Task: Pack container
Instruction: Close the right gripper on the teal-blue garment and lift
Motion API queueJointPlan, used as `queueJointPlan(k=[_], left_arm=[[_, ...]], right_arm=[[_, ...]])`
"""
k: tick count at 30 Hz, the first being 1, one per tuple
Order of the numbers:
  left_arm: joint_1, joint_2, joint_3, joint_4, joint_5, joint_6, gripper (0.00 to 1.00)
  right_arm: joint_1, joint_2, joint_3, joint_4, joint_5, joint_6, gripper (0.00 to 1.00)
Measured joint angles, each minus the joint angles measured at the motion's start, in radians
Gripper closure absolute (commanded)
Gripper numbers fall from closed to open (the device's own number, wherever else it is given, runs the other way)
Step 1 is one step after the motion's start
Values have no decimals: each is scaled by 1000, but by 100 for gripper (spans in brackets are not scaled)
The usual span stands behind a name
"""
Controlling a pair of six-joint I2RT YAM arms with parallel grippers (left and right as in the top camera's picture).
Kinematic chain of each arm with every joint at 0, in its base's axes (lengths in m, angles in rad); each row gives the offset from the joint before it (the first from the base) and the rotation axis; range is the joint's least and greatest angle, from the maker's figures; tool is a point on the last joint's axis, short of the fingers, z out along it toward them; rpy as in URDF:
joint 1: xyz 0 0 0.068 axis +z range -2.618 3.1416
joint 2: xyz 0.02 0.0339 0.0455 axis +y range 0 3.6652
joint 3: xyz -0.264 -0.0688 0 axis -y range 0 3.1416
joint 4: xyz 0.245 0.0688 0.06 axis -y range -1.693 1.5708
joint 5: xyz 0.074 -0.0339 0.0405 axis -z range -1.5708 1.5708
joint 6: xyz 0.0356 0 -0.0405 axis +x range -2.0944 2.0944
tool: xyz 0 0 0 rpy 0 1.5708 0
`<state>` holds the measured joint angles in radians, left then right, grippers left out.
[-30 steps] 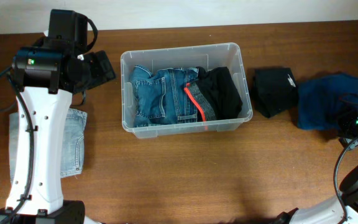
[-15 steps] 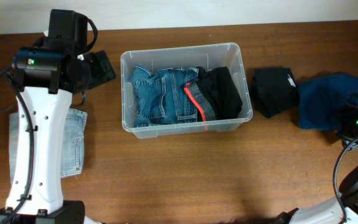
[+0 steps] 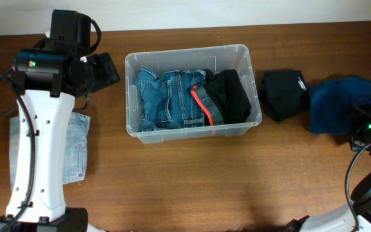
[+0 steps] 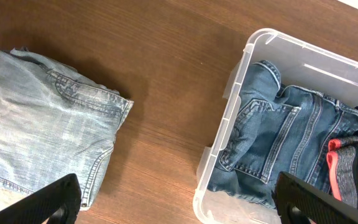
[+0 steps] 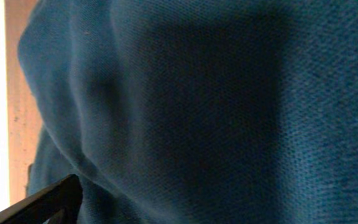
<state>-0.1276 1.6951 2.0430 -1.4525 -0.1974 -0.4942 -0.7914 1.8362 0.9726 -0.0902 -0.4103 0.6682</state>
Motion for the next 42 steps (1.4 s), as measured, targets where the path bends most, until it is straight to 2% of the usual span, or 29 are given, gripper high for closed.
queueJointPlan(k=[2, 3, 4, 5, 6, 13, 24, 30, 39, 42], left_arm=[[0, 0, 0, 0, 0, 0, 1], [0, 0, 0, 0, 0, 0, 1], [0, 0, 0, 0, 0, 0, 1], [0, 0, 0, 0, 0, 0, 1], [0, 0, 0, 0, 0, 0, 1], [0, 0, 0, 0, 0, 0, 1], [0, 0, 0, 0, 0, 0, 1], [0, 0, 0, 0, 0, 0, 1], [0, 0, 0, 0, 0, 0, 1], [0, 0, 0, 0, 0, 0, 1]], right_arm=[[0, 0, -5, 19, -3, 16, 21], [0, 1, -8, 30, -4, 23, 39], [0, 5, -12, 37, -4, 27, 64], [0, 11, -15, 42, -3, 30, 84], [0, 18, -18, 44, -3, 33, 96], [0, 26, -21, 65, -17, 31, 96], [1, -19, -9, 45, -85, -122, 96], [50, -107, 113, -150, -118, -254, 96], [246, -152, 379, -458, -81, -490, 96], [351, -152, 508, -579, -75, -587, 96]])
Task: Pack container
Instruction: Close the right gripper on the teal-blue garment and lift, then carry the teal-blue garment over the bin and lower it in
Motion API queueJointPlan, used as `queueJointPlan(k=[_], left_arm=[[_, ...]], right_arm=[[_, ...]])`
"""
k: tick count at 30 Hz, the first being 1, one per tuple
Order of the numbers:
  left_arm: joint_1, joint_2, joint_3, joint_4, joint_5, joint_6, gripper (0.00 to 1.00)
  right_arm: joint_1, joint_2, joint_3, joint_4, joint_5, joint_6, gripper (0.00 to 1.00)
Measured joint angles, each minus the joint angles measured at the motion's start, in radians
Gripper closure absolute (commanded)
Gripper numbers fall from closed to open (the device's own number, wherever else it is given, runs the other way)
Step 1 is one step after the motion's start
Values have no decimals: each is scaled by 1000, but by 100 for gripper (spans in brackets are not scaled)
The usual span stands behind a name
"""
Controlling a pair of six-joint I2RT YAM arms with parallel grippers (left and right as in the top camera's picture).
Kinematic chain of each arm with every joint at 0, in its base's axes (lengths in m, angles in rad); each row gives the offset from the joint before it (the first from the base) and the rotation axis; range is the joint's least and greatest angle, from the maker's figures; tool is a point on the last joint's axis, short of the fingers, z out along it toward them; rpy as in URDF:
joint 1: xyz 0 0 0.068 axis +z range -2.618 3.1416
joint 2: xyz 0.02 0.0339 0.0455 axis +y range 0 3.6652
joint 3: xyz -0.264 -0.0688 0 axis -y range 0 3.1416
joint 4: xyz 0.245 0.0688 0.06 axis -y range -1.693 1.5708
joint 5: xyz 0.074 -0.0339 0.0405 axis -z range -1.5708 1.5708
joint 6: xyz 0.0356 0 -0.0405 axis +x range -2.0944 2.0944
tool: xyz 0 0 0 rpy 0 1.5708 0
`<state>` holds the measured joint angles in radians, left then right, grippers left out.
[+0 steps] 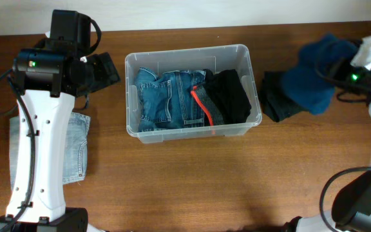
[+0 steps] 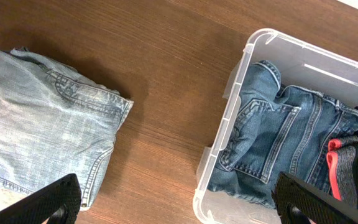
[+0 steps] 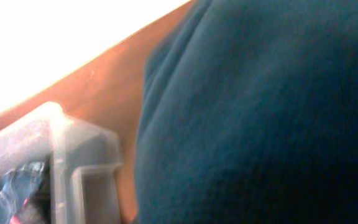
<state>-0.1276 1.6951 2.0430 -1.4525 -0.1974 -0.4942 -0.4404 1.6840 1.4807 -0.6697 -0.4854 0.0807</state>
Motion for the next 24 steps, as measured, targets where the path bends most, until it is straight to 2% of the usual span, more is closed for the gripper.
queueJointPlan(k=[5, 10, 17, 24], left_arm=[[0, 0, 0, 0, 0, 0, 1], [0, 0, 0, 0, 0, 0, 1], [0, 0, 0, 0, 0, 0, 1], [0, 0, 0, 0, 0, 0, 1]], right_arm=[[167, 0, 185, -133, 7, -75, 96], [386, -1, 319, -153, 4, -120, 96], [586, 1, 330, -164, -2, -135, 96], [682, 83, 330, -157, -2, -138, 96]])
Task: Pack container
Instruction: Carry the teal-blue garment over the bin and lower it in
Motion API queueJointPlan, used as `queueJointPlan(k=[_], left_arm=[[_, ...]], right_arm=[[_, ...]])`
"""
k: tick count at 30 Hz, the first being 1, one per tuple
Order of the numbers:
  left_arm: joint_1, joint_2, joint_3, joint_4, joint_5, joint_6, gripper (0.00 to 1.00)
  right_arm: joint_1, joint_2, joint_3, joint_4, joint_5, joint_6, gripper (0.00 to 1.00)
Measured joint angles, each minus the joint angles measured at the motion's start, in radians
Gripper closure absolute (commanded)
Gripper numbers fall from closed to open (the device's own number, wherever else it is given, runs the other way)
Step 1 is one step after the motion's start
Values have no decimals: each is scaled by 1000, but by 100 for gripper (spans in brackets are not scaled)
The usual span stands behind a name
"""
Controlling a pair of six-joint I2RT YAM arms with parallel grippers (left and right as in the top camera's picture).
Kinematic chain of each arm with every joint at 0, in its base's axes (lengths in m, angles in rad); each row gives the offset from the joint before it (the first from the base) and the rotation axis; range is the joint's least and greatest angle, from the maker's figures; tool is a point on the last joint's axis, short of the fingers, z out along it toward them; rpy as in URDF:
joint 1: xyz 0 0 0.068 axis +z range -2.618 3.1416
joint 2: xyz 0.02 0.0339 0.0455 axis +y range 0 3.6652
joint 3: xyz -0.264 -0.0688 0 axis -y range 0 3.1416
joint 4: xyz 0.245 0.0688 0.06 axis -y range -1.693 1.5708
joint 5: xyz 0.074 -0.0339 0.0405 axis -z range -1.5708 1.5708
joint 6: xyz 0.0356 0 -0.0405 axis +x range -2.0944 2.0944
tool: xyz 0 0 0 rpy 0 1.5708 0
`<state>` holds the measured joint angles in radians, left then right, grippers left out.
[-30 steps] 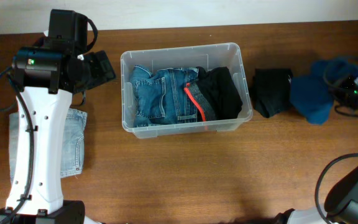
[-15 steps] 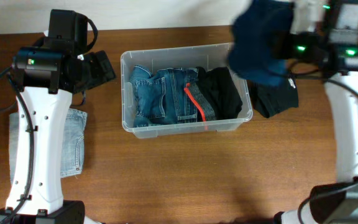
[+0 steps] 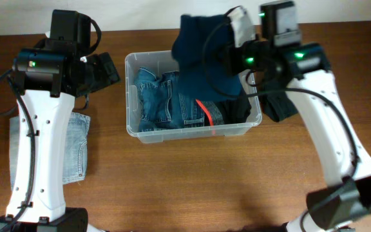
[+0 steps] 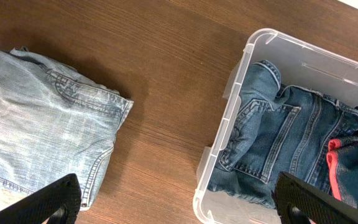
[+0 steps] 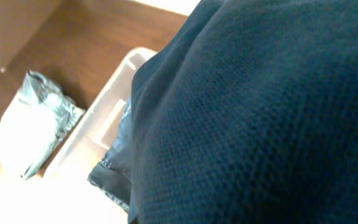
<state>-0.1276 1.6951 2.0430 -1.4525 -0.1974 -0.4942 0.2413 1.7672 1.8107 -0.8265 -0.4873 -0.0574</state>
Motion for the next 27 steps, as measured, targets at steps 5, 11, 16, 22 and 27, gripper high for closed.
queueJointPlan(k=[5, 11, 16, 22, 27], left_arm=[[0, 0, 0, 0, 0, 0, 1], [0, 0, 0, 0, 0, 0, 1], [0, 0, 0, 0, 0, 0, 1], [0, 0, 0, 0, 0, 0, 1], [0, 0, 0, 0, 0, 0, 1]], right_arm=[[21, 81, 0, 0, 0, 0, 96], [19, 156, 0, -7, 0, 0, 96], [4, 233, 3, -48, 8, -3, 96], [-27, 250, 5, -108, 113, -6, 96], [-71, 250, 5, -135, 162, -7, 96]])
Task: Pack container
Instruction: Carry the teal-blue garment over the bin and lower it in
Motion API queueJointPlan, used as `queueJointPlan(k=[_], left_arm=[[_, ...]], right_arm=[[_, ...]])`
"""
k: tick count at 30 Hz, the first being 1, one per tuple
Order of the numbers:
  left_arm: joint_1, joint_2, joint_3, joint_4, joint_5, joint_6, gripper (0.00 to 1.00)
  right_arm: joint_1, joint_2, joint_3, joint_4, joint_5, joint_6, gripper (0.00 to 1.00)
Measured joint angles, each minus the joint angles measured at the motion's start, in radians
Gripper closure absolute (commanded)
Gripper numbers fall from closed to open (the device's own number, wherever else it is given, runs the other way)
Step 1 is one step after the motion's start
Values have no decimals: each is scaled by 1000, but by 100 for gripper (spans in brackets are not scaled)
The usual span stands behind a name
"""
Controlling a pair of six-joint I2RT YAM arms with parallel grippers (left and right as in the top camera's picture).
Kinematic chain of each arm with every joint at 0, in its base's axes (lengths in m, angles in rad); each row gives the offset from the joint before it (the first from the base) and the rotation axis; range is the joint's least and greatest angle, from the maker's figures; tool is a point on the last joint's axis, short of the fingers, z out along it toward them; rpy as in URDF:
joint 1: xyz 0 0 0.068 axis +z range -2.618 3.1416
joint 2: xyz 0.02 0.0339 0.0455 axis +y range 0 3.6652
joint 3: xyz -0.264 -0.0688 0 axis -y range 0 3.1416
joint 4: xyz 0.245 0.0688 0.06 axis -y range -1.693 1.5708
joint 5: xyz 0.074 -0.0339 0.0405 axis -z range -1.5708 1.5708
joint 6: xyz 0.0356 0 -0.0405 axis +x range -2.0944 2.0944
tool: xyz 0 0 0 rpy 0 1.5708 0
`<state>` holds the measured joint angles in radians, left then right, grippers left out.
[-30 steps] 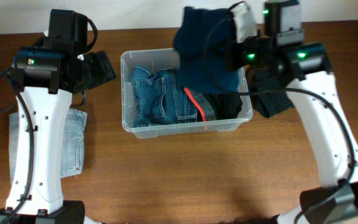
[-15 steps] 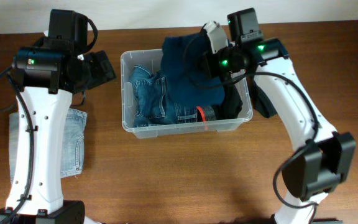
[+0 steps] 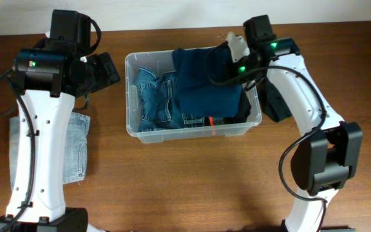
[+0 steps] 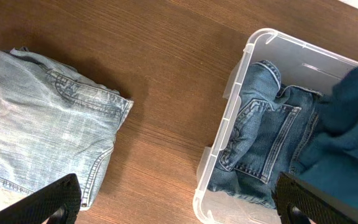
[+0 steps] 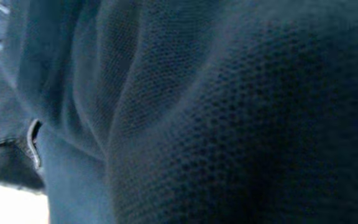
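A clear plastic container (image 3: 129, 96) stands mid-table. Folded blue jeans (image 3: 154, 100) fill its left half, and a dark blue garment (image 3: 205, 90) lies over its right half, covering most of a black piece with a red stripe (image 3: 210, 120). My right gripper (image 3: 232, 57) is low over the container's back right; blue cloth (image 5: 185, 112) fills its wrist view and hides the fingers. Over bare wood left of the container, my left gripper (image 4: 179, 205) hangs open and holds nothing. Its view shows the container (image 4: 229, 93) and the blue garment (image 4: 347, 137).
Light-wash folded jeans (image 4: 42, 118) lie at the table's left, partly under the left arm (image 3: 40, 135). A black folded garment (image 3: 272, 104) sits right of the container, partly behind the right arm. The table's back edge runs just behind the container.
The blue garment, held up over the container's back, now lies down inside over the right half. My right gripper has dropped lower toward the container. The left arm has not moved.
The blue garment first lay at the table's far right with my right gripper on it. Then it hung lifted beside the black garment, then over the container's back rim. Now it rests inside the container. The left arm stayed put throughout.
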<state>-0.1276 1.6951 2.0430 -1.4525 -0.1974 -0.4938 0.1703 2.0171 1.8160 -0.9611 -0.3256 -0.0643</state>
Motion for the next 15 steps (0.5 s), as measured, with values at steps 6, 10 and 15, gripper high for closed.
queueJointPlan(k=[6, 10, 15], left_arm=[[0, 0, 0, 0, 0, 0, 1], [0, 0, 0, 0, 0, 0, 1], [0, 0, 0, 0, 0, 0, 1]], right_arm=[[-6, 0, 0, 12, -13, -23, 96], [6, 0, 33, 11, -78, -40, 96], [69, 0, 158, 0, -177, -45, 96]])
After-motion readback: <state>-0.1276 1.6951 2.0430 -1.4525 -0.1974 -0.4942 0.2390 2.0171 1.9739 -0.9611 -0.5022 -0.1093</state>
